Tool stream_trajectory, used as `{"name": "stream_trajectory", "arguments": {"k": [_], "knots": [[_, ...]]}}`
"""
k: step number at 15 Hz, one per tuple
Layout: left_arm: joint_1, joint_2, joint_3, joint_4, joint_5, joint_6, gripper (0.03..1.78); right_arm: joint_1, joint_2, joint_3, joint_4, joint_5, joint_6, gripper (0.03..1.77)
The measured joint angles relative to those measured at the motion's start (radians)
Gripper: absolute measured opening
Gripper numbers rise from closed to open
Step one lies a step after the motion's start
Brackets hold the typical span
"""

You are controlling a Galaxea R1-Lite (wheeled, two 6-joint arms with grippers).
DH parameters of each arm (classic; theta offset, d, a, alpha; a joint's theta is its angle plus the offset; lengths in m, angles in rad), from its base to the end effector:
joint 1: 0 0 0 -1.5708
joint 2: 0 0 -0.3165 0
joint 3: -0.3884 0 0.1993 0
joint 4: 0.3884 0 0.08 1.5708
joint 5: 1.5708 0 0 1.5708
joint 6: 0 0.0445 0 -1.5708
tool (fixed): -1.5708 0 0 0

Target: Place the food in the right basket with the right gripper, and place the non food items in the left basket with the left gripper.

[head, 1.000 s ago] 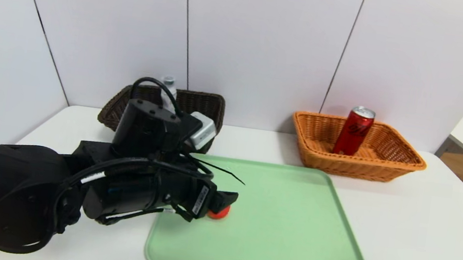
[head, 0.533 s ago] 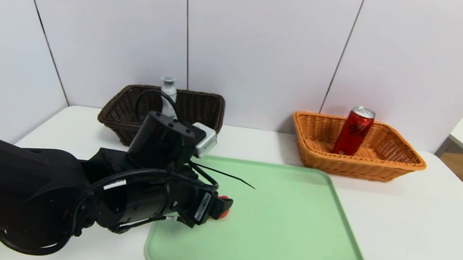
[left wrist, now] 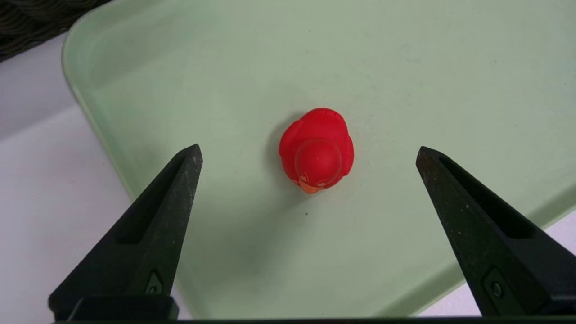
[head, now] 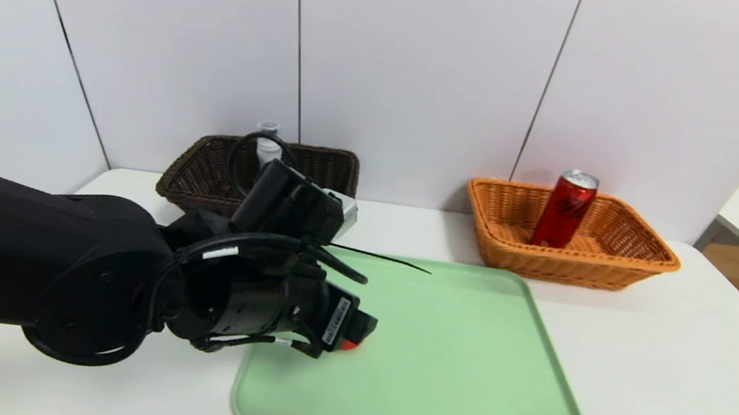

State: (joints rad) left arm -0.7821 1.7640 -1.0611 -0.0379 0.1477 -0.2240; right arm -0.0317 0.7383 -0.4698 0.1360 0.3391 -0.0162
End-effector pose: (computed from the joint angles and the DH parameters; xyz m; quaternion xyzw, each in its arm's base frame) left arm 0.2514 -0.2405 0.1724 0.0450 0.3229 -0.2604 0.9088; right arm 0.0763 0.0124 0.1889 0.0292 0.1962 0.1516 0.9683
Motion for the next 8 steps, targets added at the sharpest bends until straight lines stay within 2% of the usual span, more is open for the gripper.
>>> {"name": "stream_trajectory", "arguments": {"k": [4, 8], "knots": [[-0.021, 0.043, -0.146, 0.218, 0.000, -0.074, 1.69, 0.004, 0.000, -0.001, -0.001, 0.000, 0.000, 1.70], [-0.025, 0.114, -0.259, 0.362, 0.021, -0.120, 1.69, 0.006, -0.002, -0.001, 0.000, 0.001, 0.001, 1.70]]}}
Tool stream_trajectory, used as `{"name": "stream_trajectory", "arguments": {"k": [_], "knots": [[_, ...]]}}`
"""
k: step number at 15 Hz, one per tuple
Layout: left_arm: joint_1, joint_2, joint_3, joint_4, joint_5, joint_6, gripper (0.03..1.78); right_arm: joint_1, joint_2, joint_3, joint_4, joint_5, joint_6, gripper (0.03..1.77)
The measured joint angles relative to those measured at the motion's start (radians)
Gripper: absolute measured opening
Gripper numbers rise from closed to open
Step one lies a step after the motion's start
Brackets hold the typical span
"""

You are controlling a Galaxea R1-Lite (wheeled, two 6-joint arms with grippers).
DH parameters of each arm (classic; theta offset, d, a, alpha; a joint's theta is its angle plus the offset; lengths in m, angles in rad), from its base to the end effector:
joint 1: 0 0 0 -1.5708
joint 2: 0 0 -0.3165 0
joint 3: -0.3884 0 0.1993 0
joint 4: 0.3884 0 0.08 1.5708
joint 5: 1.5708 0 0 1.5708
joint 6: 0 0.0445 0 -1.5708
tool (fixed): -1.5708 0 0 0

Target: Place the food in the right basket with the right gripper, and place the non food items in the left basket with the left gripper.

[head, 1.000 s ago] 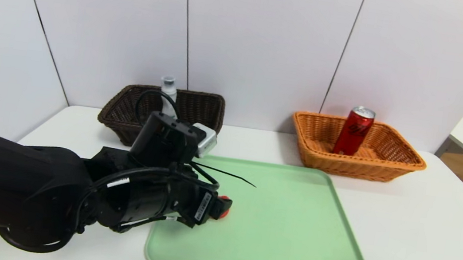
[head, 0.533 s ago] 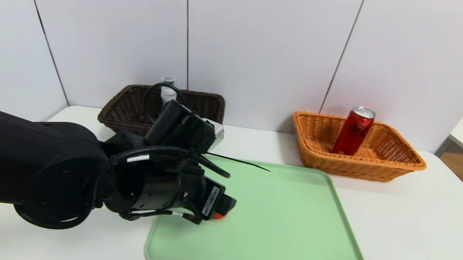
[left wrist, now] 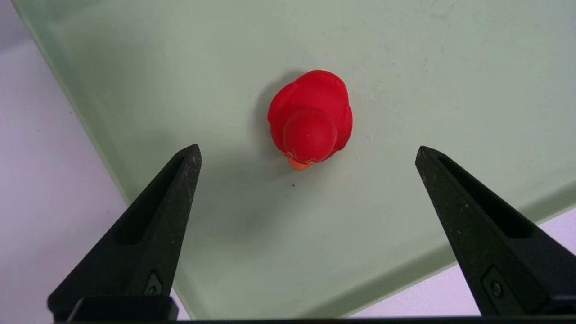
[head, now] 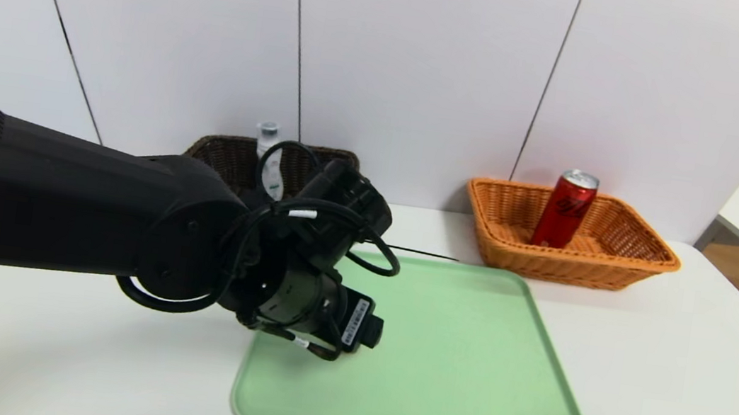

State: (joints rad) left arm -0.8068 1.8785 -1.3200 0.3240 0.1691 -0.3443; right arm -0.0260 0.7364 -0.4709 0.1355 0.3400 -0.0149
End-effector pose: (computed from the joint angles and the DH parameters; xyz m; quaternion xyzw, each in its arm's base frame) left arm 0.2620 -0.2627 0.1722 0.0502 0.4202 -0.2146 0.8802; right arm 0.0759 0.0129 0.1894 0.0290 0.1947 0.1547 0.9682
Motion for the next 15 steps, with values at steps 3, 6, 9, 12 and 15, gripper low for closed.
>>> {"name": "stream_trajectory", "arguments": {"k": [3, 6, 9, 12, 15], "knots": [[0.000, 0.047, -0.029, 0.002, 0.003, -0.014, 1.69, 0.000, -0.001, 0.000, 0.000, 0.000, 0.000, 1.70], [0.001, 0.090, -0.050, 0.001, 0.003, -0.048, 1.69, 0.000, -0.004, 0.000, 0.000, -0.001, 0.000, 1.70], [0.000, 0.110, -0.061, 0.003, 0.003, -0.055, 1.69, 0.000, -0.011, 0.001, 0.003, -0.001, 0.000, 1.70], [0.000, 0.120, -0.061, 0.003, 0.003, -0.056, 1.48, 0.000, -0.017, 0.001, 0.003, -0.003, 0.000, 1.70], [0.000, 0.126, -0.057, 0.002, 0.003, -0.056, 1.03, 0.000, -0.021, 0.001, 0.003, -0.003, 0.000, 1.70]]}}
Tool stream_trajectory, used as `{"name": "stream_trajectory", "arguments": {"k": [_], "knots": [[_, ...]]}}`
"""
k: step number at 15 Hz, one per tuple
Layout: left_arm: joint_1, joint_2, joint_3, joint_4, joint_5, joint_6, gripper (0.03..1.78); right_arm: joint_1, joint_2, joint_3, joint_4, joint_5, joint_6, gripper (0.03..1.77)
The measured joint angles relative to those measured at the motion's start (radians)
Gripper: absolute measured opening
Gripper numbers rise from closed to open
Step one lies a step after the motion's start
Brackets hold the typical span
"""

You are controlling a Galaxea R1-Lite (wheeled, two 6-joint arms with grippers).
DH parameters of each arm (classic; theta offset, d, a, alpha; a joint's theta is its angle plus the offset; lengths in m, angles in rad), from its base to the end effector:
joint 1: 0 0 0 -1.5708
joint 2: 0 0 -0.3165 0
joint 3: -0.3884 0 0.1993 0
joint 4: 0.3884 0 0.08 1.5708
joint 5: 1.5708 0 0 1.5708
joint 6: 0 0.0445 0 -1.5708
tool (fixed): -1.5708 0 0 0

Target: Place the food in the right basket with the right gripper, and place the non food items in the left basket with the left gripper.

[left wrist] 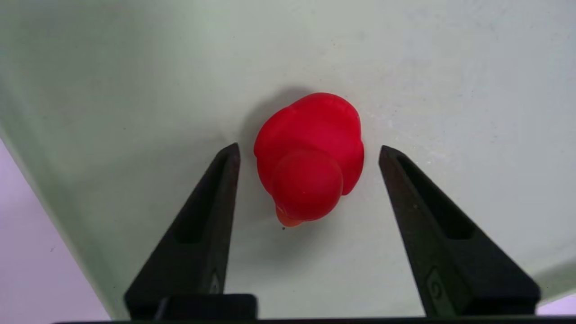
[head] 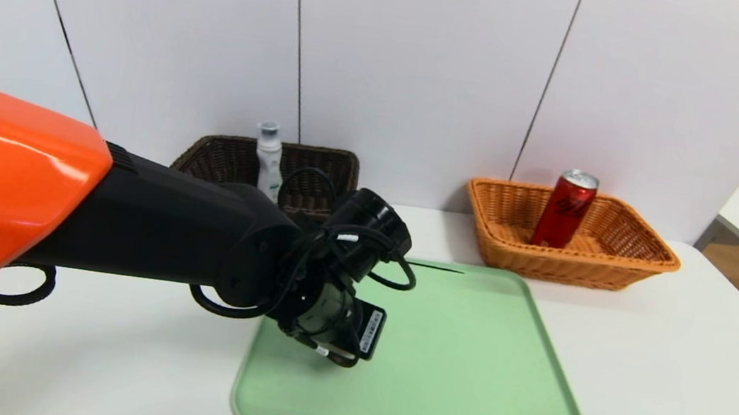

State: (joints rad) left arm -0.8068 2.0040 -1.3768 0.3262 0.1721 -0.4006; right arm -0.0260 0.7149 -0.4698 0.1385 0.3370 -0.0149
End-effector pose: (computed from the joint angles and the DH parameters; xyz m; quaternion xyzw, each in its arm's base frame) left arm 0.2810 -0.2823 0.1391 0.0435 0.4520 -0.1911 0.8702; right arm 0.0717 0.0129 0.1903 0.0272 0.1864 0.1534 0.9700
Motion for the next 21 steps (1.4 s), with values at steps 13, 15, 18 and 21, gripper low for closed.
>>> {"name": "stream_trajectory", "arguments": {"k": [13, 15, 18, 21], "knots": [[0.020, -0.116, -0.003, 0.001, 0.011, 0.043, 0.64, -0.005, -0.025, -0.002, 0.017, -0.001, 0.002, 1.70], [0.092, -0.170, -0.009, -0.002, 0.013, 0.120, 0.63, -0.006, -0.026, -0.003, 0.021, -0.001, 0.003, 1.70], [0.227, -0.214, -0.045, 0.000, 0.011, 0.224, 0.60, -0.006, -0.026, -0.003, 0.022, -0.001, 0.003, 1.70], [0.362, -0.212, -0.137, -0.003, 0.006, 0.284, 0.57, -0.006, -0.026, -0.003, 0.022, 0.000, 0.002, 1.70]]}}
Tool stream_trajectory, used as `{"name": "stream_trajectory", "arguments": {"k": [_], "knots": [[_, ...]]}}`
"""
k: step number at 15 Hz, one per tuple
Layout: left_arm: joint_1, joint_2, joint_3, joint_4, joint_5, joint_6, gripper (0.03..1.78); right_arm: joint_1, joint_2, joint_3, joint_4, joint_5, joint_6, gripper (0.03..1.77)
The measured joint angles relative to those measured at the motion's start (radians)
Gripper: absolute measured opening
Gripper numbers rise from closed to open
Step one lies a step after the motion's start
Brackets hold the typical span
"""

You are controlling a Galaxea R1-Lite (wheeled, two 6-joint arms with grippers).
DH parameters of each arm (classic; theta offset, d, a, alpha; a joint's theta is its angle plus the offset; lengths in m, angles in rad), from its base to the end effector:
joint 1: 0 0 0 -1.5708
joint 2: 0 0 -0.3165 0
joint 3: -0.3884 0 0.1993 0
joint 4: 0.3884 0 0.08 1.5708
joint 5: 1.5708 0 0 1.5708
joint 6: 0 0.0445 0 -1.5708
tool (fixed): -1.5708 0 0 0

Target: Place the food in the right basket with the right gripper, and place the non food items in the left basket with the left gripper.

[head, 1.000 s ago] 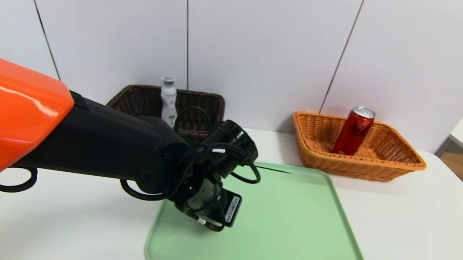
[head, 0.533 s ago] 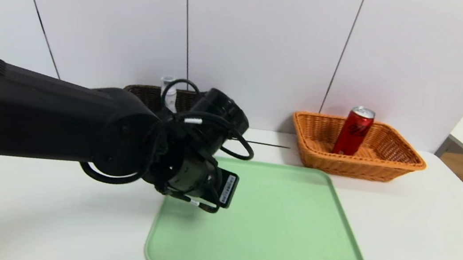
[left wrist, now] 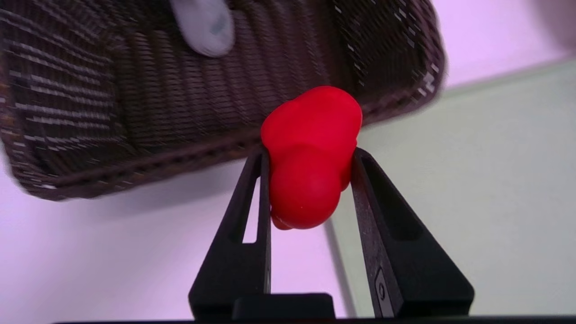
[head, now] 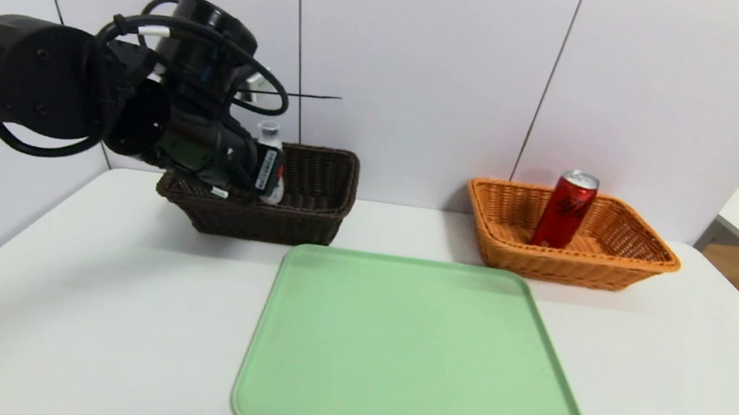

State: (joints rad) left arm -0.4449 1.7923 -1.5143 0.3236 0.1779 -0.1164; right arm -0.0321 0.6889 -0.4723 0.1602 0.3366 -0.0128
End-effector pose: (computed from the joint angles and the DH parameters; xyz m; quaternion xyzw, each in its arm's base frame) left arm 0.3371 -0.1520 0.2607 0.0356 0.2890 -0.1105 0.9503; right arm 0.0659 0.0126 0.1904 0.0281 0.1832 0.1502 0.9711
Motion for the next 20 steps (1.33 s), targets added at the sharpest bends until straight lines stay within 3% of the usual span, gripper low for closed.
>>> {"name": "stream_trajectory", "arguments": {"k": [8, 17, 20], "knots": [[0.223, 0.154, -0.168, -0.002, -0.001, 0.069, 0.55, 0.000, 0.000, 0.001, -0.001, 0.000, 0.001, 1.70], [0.270, 0.257, -0.175, -0.006, -0.013, 0.067, 0.54, 0.000, 0.001, 0.003, -0.001, 0.000, 0.000, 1.70], [0.272, 0.264, -0.175, -0.007, -0.051, 0.067, 0.92, -0.001, 0.001, 0.003, -0.001, 0.000, 0.000, 1.70]]}}
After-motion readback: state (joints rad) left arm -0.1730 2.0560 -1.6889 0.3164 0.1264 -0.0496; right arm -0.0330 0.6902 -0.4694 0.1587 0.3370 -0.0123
